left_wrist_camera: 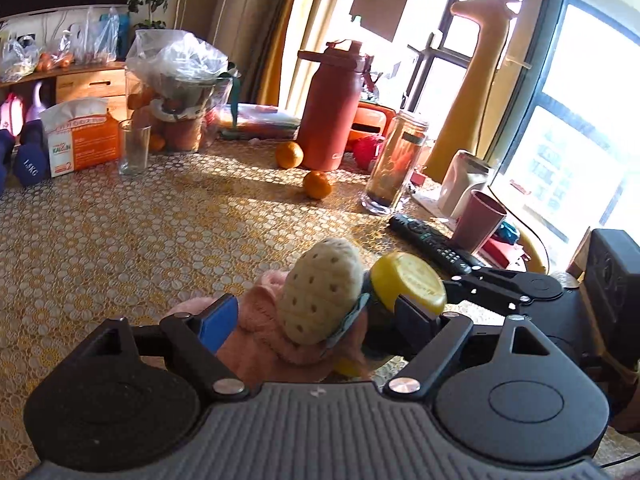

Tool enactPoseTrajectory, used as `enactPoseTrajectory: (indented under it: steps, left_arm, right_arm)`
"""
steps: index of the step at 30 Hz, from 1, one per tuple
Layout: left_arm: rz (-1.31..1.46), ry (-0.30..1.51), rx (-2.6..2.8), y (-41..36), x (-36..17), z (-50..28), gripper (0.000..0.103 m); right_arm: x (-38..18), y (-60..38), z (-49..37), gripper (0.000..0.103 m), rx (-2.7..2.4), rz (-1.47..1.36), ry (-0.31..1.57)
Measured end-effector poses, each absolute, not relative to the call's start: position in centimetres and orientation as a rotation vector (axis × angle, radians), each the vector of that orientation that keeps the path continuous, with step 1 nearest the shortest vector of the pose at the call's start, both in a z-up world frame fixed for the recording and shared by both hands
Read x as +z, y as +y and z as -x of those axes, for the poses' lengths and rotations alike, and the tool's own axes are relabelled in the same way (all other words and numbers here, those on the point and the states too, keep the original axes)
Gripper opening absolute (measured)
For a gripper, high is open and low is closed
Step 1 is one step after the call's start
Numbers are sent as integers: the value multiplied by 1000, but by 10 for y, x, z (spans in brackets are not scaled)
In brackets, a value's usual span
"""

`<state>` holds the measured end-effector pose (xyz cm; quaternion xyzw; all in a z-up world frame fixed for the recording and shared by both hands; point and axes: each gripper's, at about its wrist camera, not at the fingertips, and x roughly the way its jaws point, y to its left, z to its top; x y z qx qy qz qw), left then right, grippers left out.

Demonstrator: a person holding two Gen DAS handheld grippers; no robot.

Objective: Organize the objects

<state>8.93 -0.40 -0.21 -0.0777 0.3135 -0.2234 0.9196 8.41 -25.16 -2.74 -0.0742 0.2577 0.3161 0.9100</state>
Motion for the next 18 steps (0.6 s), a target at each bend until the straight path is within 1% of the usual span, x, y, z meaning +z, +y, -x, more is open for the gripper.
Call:
enactPoseTrajectory:
  steps: [3,7,10,11,12,18]
  left_arm:
    - [178,652,-502,-10,-1,-98,87]
    - [328,717,-492,-1,-11,-123,86]
    - [389,760,-494,3,-20,-136,71]
    - [382,776,-489,1,-23,-139,60]
    - [373,793,-485,-2,-26,-141,52]
    - [261,801,-466,-19,-37,-139,49]
  right_arm:
    - [-27,-251,-83,62,655,157,529]
    - [-28,-254,-82,62,664,149,525]
    - [-28,-260,-82,62,677,134,524]
    - [-28,-261,-82,61,681,131,524]
    - [-28,-263,-81,61,685,128,525]
    - [-27,-272,-76,61,707,123,531]
